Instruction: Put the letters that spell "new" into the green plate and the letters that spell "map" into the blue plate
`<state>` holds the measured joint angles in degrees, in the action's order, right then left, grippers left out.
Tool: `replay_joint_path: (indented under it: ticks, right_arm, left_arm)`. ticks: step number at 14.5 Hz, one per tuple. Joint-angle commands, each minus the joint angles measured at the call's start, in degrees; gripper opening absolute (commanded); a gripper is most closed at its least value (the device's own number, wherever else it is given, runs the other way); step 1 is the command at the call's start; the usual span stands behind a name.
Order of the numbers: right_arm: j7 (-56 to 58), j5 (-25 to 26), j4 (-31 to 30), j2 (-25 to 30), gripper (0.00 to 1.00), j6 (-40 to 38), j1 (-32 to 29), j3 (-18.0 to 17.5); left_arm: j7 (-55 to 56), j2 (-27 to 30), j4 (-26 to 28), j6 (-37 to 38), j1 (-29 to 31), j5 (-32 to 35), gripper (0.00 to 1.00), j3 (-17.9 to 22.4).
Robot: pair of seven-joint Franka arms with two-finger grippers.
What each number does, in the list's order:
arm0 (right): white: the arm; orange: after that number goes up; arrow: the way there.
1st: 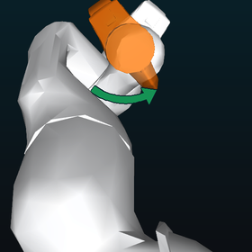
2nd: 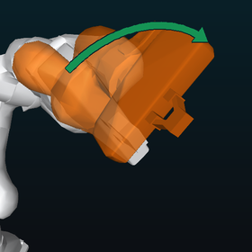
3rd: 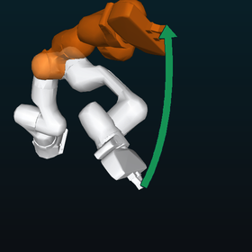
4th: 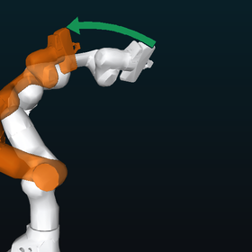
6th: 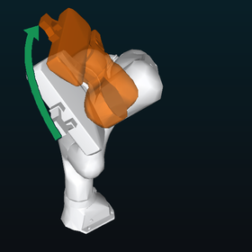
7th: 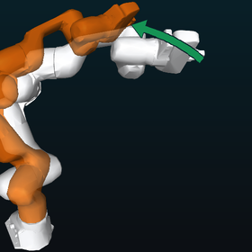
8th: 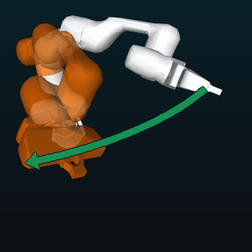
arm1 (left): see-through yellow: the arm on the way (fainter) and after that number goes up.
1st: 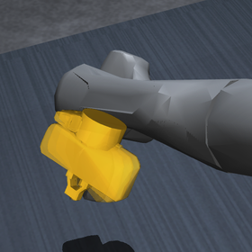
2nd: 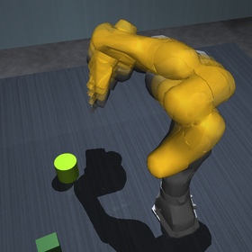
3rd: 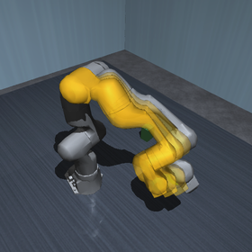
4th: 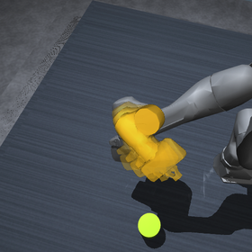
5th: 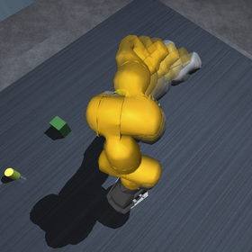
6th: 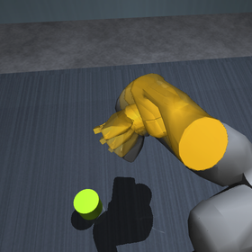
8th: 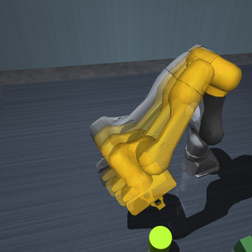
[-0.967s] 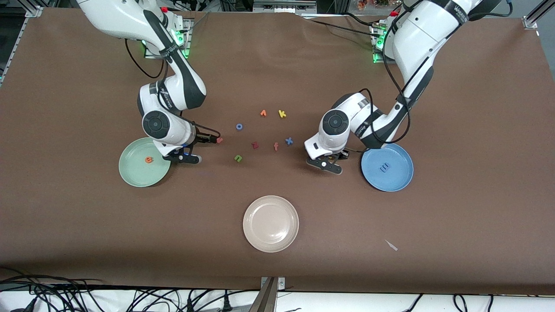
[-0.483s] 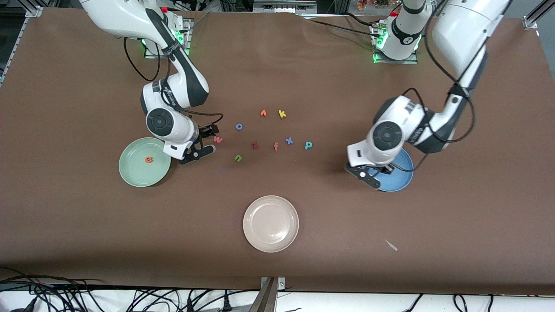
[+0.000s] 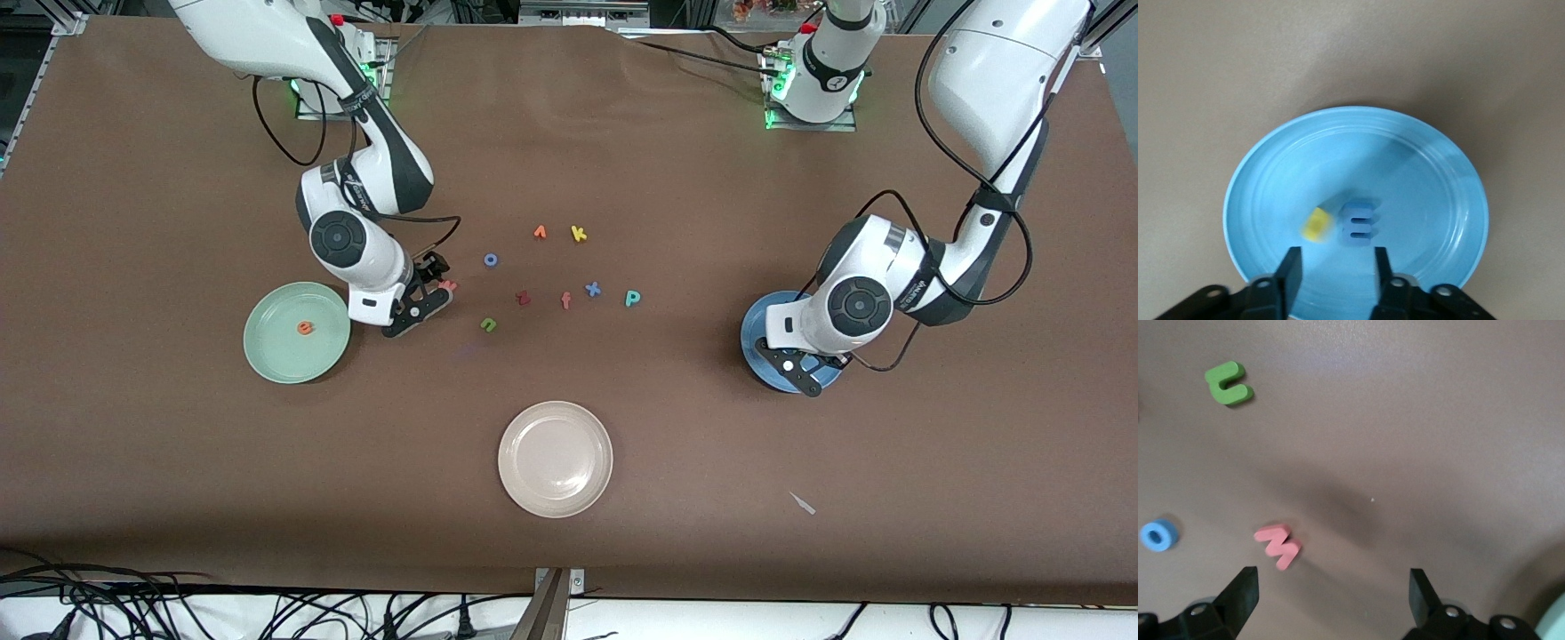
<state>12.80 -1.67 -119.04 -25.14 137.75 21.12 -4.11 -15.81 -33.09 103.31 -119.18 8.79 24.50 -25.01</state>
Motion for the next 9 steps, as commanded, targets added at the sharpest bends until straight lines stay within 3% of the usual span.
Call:
replay_joint_path:
  ticks: [1,3,5,9]
  right_arm:
    - [1.4,1.9,-1.9,0.5,1.00,3.8,3.0,-0.2]
    - [1.6,3.8,-2.0,0.0,1.00,5.4,3.5,-0.2]
    - [3.4,3.8,-2.3,-0.2,0.99,6.7,3.6,-0.3]
    - [11.3,3.7,-5.2,-0.3,0.98,13.0,3.6,-0.5]
  left_arm:
    - [0.2,0.7,-0.3,0.1,-0.3,0.3,1.00,-1.2]
    - [2.6,0.7,-0.6,0.3,0.3,-2.9,1.00,-3.9]
    - [9.2,0.7,-0.6,0.1,-0.4,-9.4,1.00,-4.0]
    - [23.8,0.2,-0.5,-1.3,-4.5,-10.4,1.00,-5.6]
